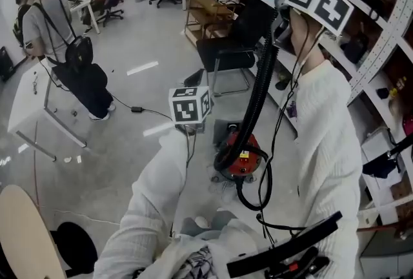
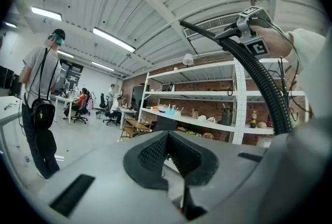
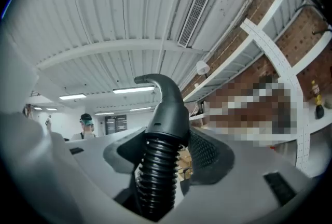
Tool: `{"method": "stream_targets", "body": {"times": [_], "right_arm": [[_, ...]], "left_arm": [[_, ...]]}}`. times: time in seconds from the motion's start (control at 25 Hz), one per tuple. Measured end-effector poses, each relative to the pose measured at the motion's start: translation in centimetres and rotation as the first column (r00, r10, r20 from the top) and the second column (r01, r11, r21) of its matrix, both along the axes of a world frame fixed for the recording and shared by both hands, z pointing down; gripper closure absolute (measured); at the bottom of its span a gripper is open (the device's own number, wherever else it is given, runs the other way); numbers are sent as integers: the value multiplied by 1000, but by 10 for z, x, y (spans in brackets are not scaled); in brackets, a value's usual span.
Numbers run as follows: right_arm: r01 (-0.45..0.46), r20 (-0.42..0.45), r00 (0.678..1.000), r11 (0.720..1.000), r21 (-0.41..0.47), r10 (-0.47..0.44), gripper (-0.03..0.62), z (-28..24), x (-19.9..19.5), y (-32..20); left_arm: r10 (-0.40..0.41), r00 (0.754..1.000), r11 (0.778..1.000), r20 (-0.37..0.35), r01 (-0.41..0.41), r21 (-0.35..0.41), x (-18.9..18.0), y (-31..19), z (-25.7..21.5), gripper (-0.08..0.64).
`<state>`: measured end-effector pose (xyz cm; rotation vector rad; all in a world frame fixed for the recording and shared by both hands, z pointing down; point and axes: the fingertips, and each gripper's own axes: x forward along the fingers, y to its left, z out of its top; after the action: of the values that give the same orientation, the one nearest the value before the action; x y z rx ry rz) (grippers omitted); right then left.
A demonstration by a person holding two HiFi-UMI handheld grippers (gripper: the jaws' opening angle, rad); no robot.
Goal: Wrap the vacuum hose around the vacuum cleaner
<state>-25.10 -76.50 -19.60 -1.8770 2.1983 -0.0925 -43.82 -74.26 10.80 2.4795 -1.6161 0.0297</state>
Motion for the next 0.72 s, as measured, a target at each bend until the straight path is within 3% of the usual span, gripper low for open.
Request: {"method": "stream_targets", "body": {"times": [0.16, 0.32, 0.52, 0.6, 0.72], "right_arm": [[-108, -34, 993, 993, 57, 110, 337, -38, 14, -20], [-180, -51, 982, 981, 75, 184, 337, -60, 47, -54], [-273, -142, 947, 955, 120, 288, 337, -77, 90, -103], [-284, -127, 946, 951, 122, 298, 337, -75, 107, -124], [-236, -19, 971, 964, 120, 239, 338, -74, 120, -150]], "left_arm": [[24, 1000, 1000, 9, -24, 3, -14, -27, 3, 557], [53, 998, 999, 29, -53, 1, 3, -64, 8, 558], [75, 997, 997, 34, -75, -9, 30, -123, 18, 558], [95, 995, 995, 43, -94, -16, 43, -147, 20, 558], [119, 991, 993, 68, -118, -11, 59, -181, 14, 557]]}}
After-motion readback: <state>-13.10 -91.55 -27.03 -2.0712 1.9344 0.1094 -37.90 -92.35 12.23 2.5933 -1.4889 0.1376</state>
